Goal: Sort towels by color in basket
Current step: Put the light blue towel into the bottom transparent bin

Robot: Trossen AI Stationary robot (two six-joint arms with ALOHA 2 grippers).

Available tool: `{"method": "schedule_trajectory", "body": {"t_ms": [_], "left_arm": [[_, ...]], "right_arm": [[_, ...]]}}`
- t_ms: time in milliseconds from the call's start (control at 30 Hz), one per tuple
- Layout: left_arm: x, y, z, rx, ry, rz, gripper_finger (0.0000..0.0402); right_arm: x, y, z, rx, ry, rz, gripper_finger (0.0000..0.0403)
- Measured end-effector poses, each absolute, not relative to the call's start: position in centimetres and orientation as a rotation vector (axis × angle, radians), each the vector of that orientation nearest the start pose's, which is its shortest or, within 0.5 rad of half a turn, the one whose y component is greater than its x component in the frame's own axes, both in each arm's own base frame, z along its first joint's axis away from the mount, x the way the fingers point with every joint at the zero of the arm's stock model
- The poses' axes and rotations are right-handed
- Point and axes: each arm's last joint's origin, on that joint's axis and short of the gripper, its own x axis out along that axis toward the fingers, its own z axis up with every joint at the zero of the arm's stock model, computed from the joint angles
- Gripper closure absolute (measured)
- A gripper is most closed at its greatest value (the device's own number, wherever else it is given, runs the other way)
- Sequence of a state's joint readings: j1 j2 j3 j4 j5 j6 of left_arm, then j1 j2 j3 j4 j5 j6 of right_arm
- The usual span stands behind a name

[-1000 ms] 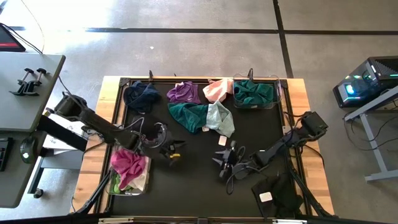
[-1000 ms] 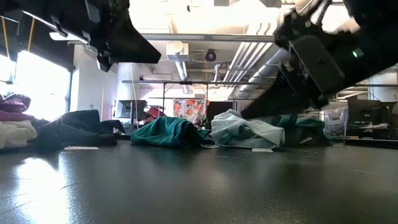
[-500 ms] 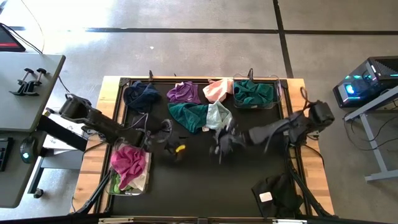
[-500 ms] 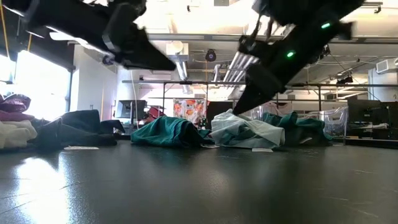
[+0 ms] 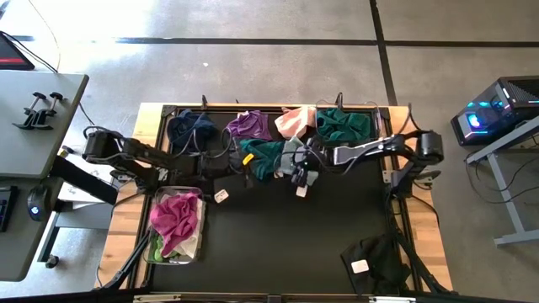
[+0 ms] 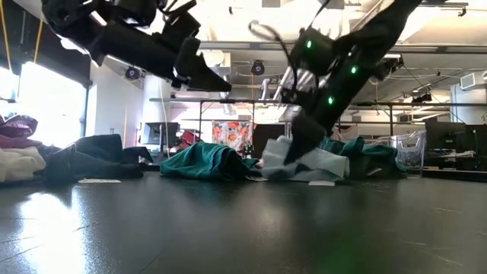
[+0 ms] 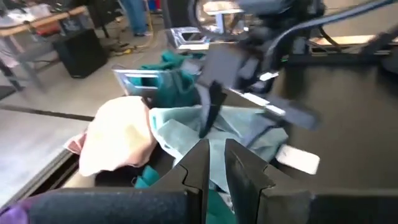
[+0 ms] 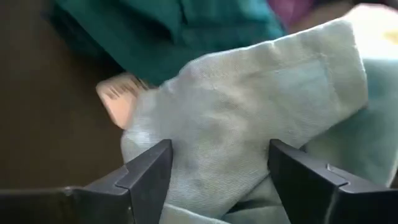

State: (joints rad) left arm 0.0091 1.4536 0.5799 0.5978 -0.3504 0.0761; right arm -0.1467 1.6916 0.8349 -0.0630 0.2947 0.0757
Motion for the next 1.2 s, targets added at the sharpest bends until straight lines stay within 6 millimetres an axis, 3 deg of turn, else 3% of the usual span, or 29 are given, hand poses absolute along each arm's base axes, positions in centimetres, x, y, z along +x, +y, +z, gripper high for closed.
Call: {"method": "schedule_trajectory", "body": {"t_ms": [167, 300, 467, 600, 700, 833, 1000, 1200], "left_arm": [[28.0, 0.4, 18.3, 0.127, 0.309, 0.255, 0.0365], [27.8, -1.8, 17.7, 0.182, 0.317, 0.137, 0.0365], [28.1, -3.7, 18.1, 0.229, 0.236, 0.121, 0.0365], [28.3, -3.9, 18.2, 0.298, 0.205, 0.170, 0.0365], [28.3, -3.9, 18.2, 0.349, 0.201, 0.159, 0.0365], [28.4, -4.5, 18.8, 0.374, 0.116, -0.026, 0.0365], [28.6, -4.7, 19.2, 0.453, 0.056, -0.072, 0.0360], [28.8, -4.9, 18.6, 0.545, 0.054, -0.083, 0.0307]], "right_arm": [[31.4, -6.2, 11.9, 0.008, 0.993, -0.376, 0.0201], [31.8, -6.2, 10.3, 0.003, 1.030, -0.299, 0.0260], [31.9, -6.0, 10.5, 0.013, 1.004, -0.249, 0.0338], [31.8, -5.1, 12.4, 0.017, 0.944, -0.197, 0.0387], [31.4, -3.4, 14.3, -0.008, 0.902, -0.145, 0.0391], [31.2, -0.7, 17.1, -0.095, 0.766, -0.030, 0.0381], [29.5, 1.7, 15.9, -0.105, 0.493, 0.141, 0.0393], [28.8, 1.2, 16.6, -0.069, 0.164, 0.129, 0.0386]]}}
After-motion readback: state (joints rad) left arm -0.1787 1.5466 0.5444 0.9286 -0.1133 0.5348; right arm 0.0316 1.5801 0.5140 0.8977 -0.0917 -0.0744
